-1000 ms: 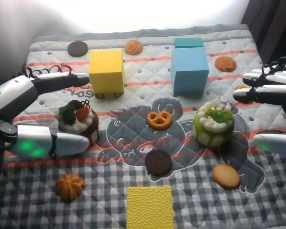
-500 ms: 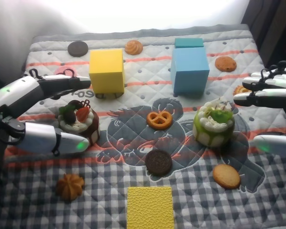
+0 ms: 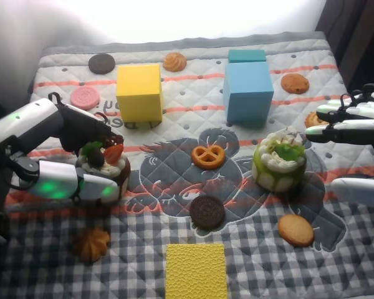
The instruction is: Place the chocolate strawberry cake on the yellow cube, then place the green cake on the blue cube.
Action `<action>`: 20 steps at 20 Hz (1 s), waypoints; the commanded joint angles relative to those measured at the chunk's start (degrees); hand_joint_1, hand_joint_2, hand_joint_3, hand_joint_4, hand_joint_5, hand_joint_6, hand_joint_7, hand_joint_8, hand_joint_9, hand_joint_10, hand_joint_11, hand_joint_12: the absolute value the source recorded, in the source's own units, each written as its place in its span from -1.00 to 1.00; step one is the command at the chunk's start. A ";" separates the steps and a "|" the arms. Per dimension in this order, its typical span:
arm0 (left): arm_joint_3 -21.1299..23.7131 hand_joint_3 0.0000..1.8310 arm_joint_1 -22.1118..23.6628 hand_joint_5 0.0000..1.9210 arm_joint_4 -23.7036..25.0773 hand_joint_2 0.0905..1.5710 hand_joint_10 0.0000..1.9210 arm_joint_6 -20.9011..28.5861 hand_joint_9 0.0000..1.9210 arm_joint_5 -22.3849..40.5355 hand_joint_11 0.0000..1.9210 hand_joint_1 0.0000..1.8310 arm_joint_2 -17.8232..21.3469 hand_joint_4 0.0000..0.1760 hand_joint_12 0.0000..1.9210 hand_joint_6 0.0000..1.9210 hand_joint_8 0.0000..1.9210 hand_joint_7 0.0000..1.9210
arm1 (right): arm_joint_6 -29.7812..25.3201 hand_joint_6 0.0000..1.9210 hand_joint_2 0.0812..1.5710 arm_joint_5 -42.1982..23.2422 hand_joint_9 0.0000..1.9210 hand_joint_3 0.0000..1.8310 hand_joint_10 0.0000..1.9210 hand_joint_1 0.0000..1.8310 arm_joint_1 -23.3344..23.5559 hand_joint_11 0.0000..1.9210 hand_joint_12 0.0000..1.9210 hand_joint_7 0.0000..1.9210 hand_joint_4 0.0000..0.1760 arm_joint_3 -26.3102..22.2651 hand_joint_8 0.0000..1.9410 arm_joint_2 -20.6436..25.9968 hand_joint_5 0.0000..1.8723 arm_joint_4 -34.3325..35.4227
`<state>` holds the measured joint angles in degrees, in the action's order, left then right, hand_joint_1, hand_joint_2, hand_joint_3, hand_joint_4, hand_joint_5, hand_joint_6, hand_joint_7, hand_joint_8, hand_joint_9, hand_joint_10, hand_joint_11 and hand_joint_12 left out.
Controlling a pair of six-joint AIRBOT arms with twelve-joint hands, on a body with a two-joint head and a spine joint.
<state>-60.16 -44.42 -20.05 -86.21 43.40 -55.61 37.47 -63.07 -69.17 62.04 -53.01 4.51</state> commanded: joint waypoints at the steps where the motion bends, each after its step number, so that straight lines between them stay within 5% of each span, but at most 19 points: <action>1: 0.13 -1.00 0.91 0.24 0.16 0.31 0.37 0.49 -0.18 8.16 -0.45 0.40 -0.02 -1.00 0.86 -0.58 0.13 0.11 | -0.47 -1.00 0.52 -6.98 -0.73 -1.00 -1.00 -0.57 0.33 -0.99 -0.30 -0.70 -0.44 0.01 -1.00 0.03 -0.43 0.76; 4: 0.21 -1.00 2.31 0.14 -0.18 0.34 0.40 0.65 -0.13 10.32 -0.52 0.39 -0.42 -1.00 0.83 -0.44 0.19 0.09 | -0.77 -1.00 0.52 -6.98 -0.70 -1.00 -0.99 -0.63 0.25 -0.95 -0.25 -0.68 -0.29 -0.07 -1.00 0.00 -0.43 0.76; 5: 0.13 -1.00 3.10 0.16 -0.15 0.34 0.47 0.64 -0.11 10.81 -0.54 0.39 -0.45 -1.00 0.88 -0.47 0.22 0.08 | -0.77 -1.00 0.52 -6.98 -0.68 -1.00 -1.00 -0.65 0.25 -0.96 -0.21 -0.67 -0.38 -0.07 -1.00 0.00 -0.42 0.76; 6: -0.16 -0.99 4.43 0.14 0.10 0.32 0.66 0.63 -0.13 11.45 -0.48 0.29 -0.53 -1.00 0.98 -0.25 0.28 0.03 | -0.82 -1.00 0.53 -6.98 -0.68 -1.00 -1.00 -0.65 0.25 -0.97 -0.20 -0.67 -0.43 -0.06 -1.00 0.00 -0.42 0.76; 9: -2.12 -1.00 8.77 0.12 0.63 0.35 0.39 0.61 -0.14 11.49 -0.60 0.39 -1.59 -1.00 0.94 -0.41 0.20 0.08 | -0.87 -1.00 0.53 -6.99 -0.68 -1.00 -1.00 -0.68 0.30 -0.99 -0.13 -0.67 -0.23 -0.05 -1.00 -0.02 -0.43 0.79; 11: -5.17 -1.00 12.78 0.12 0.65 0.34 0.33 0.59 -0.12 9.26 -0.56 0.39 -3.21 -1.00 0.92 -0.39 0.16 0.10 | -0.92 -1.00 0.52 -6.99 -0.68 -1.00 -1.00 -0.63 0.38 -0.96 -0.18 -0.66 -0.49 -0.04 -1.00 -0.09 -0.41 0.79; 14: -10.64 -1.00 19.09 0.12 0.28 0.32 0.06 0.60 -0.04 4.54 -0.46 0.40 -6.29 -1.00 0.74 -0.36 0.04 0.16 | -0.92 -1.00 0.51 -7.00 -0.63 -1.00 -0.98 -0.62 0.74 -0.90 -0.15 -0.65 -0.30 0.12 -0.99 -0.20 -0.41 0.77; 16: -13.41 -1.00 20.97 0.12 -0.70 0.32 0.01 0.52 -0.06 2.76 -0.56 0.40 -8.12 -1.00 0.76 -0.40 0.05 0.15 | -0.92 -1.00 0.52 -7.00 -0.65 -1.00 -0.99 -0.60 0.98 -0.94 -0.17 -0.64 -0.21 0.32 -0.99 -0.47 -0.41 0.76; 17: -15.15 -1.00 22.11 0.15 -1.10 0.32 -0.03 0.26 -0.11 1.41 -0.68 0.39 -9.19 -1.00 0.75 -0.42 0.05 0.14 | -0.92 -1.00 0.52 -7.00 -0.65 -1.00 -1.00 -0.60 1.26 -0.92 -0.22 -0.63 -0.33 0.44 -1.00 -0.63 -0.40 0.57; 20: -17.62 -1.00 23.54 0.17 -1.78 0.31 -0.02 0.04 -0.09 -1.03 -0.70 0.39 -10.61 -1.00 0.80 -0.46 0.00 0.17 | -1.06 -1.00 0.53 -7.01 -0.63 -1.00 -1.00 -0.62 1.58 -0.89 -0.28 -0.63 -0.10 0.58 -1.00 -0.78 -0.40 0.30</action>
<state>-77.69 -21.63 -22.11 -86.85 35.70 -66.70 36.95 -63.02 -68.27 62.30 -53.71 4.16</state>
